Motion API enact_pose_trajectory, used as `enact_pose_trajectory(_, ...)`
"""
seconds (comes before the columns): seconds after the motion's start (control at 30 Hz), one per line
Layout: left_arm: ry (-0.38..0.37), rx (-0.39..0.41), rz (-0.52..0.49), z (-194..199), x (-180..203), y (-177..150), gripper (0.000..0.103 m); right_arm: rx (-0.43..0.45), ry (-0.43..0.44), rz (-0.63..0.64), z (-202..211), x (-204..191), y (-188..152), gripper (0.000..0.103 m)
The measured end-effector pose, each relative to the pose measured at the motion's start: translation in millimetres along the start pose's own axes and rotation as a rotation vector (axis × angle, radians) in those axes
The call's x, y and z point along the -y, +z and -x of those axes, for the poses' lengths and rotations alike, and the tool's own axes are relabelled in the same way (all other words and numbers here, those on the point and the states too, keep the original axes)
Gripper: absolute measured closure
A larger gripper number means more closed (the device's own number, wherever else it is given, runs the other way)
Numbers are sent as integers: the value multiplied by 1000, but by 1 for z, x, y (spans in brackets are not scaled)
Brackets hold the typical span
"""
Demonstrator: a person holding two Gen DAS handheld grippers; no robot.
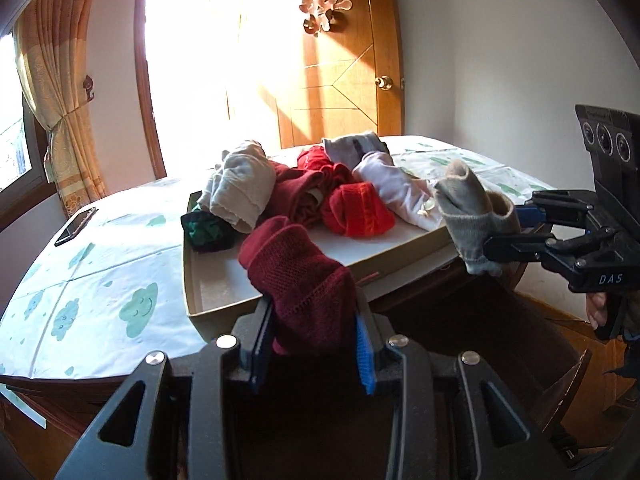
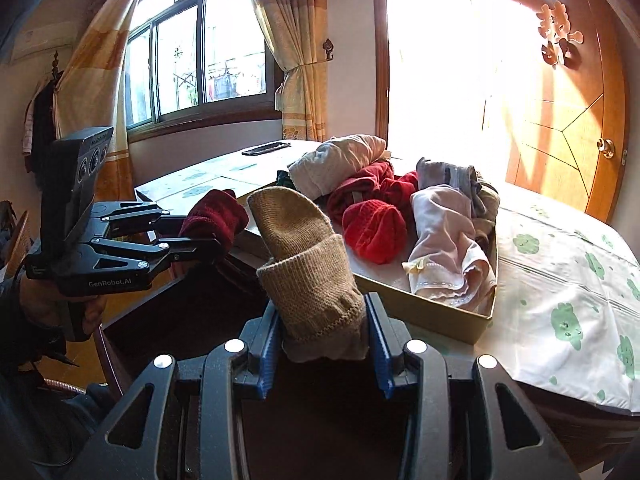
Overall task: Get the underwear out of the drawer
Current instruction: 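Lower the beige sock and dark red sock onto the tray with both grippers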
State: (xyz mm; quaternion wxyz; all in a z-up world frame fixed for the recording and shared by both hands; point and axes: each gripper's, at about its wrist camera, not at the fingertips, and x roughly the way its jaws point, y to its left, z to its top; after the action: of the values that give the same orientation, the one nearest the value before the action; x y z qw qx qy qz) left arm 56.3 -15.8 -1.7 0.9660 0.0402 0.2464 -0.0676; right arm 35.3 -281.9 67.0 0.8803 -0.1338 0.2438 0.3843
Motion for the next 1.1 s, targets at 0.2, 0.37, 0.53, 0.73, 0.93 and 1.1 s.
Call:
enact_pose_trajectory(0.2,21,19,-8,0,-8,15,69,4,-2,17,-7,-1,18,61)
enact_pose_trajectory(0.37,34,39,-21,3,-11,25,69,18,-3,10,-11,3,30,61)
enact_pose_trajectory(0.53,43,61,-26,6,-13,33,69,33,-12,7,-12,7,39,61)
enact_pose_trajectory(0.73,50,72,-35,4,-14,40,69,44,-15,-3,-17,10,45,61)
enact_pose_trajectory(0.93,67,77,-40,-1,-19,48,69,50,-21,-8,-20,14,52,61)
enact_pose_trajectory(1.1,80,73,-44,-7,-25,55,69,46,-23,-13,-25,19,60,61)
